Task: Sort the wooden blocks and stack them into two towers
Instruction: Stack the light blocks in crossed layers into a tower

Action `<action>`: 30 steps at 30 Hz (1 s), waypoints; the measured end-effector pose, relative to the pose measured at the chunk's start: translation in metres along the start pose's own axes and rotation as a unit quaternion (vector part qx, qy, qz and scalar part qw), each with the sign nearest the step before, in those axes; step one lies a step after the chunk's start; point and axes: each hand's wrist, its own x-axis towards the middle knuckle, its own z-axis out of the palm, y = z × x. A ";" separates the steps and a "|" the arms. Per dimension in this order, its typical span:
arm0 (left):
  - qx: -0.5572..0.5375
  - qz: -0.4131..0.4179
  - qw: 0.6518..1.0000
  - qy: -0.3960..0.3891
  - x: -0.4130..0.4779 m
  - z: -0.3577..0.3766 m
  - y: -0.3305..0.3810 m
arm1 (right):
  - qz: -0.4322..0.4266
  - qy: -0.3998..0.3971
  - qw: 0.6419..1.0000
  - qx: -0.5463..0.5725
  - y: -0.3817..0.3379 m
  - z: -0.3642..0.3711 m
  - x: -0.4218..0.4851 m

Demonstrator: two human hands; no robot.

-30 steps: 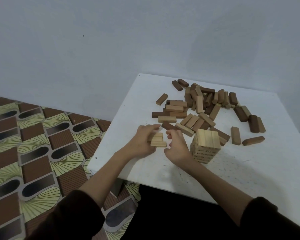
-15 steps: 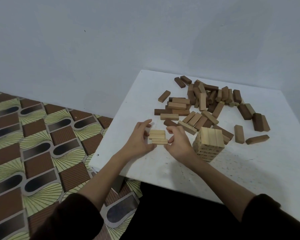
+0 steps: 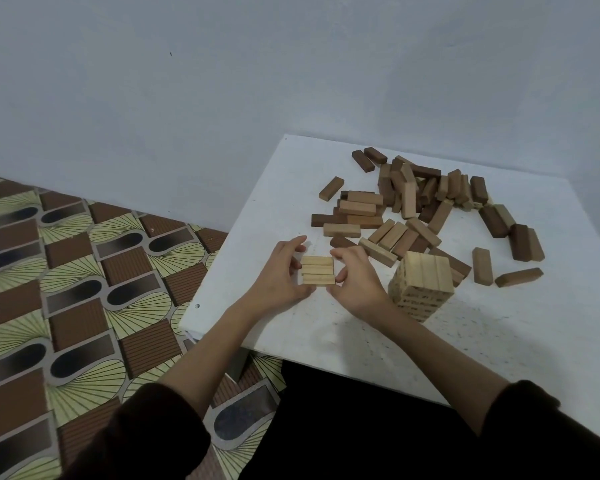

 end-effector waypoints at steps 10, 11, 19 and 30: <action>0.006 0.002 1.000 -0.006 0.001 -0.001 -0.001 | -0.007 -0.009 1.000 -0.008 -0.001 0.001 0.002; 0.009 0.002 1.000 -0.008 0.002 -0.001 -0.001 | -0.009 -0.011 1.000 -0.007 -0.001 0.001 0.003; -0.002 -0.016 1.000 -0.015 0.004 -0.003 0.001 | -0.026 -0.025 0.999 0.005 -0.001 -0.002 0.003; -0.098 0.053 0.993 0.040 0.010 -0.045 0.045 | -0.125 0.061 0.990 -0.027 -0.045 -0.033 0.002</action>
